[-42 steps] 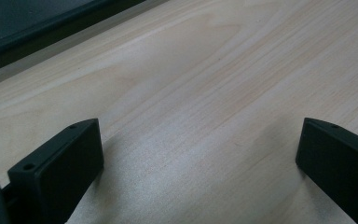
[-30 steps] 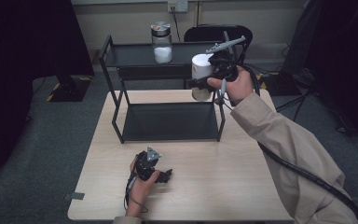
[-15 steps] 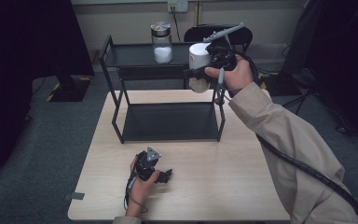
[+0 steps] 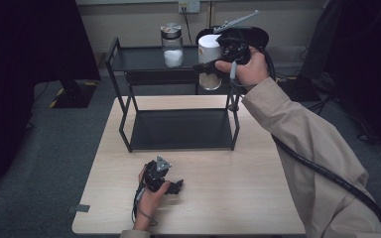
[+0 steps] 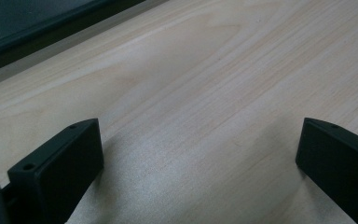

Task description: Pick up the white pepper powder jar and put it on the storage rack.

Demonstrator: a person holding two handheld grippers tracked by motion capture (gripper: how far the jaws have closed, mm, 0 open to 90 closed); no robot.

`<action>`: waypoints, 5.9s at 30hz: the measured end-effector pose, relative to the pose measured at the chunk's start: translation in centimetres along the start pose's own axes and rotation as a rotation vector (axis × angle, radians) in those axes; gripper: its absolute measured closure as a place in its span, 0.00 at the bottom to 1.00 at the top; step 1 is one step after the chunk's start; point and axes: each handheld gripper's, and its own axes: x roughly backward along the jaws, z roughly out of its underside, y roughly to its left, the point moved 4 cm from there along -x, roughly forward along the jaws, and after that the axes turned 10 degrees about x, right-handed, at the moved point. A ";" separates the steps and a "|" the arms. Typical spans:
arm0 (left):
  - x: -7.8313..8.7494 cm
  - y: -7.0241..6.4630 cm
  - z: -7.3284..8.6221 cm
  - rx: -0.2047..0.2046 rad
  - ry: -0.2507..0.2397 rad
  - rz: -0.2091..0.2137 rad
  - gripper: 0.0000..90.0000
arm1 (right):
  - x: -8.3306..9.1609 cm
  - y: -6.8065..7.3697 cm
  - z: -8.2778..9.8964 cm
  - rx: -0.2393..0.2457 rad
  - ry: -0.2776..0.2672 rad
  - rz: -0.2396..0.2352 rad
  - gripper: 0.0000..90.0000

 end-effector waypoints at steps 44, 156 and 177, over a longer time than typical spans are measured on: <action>0.0 0.0 0.0 -0.001 0.000 -0.001 0.00 | -2.5 -3.2 -3.9 -0.048 -0.022 0.077 0.34; 0.0 0.1 0.0 -0.002 0.000 0.002 0.00 | -1.8 2.2 1.8 -0.087 -0.014 0.142 0.01; 0.0 0.0 0.0 -0.001 -0.001 0.002 0.00 | -2.3 4.8 7.9 -0.063 -0.029 0.046 0.01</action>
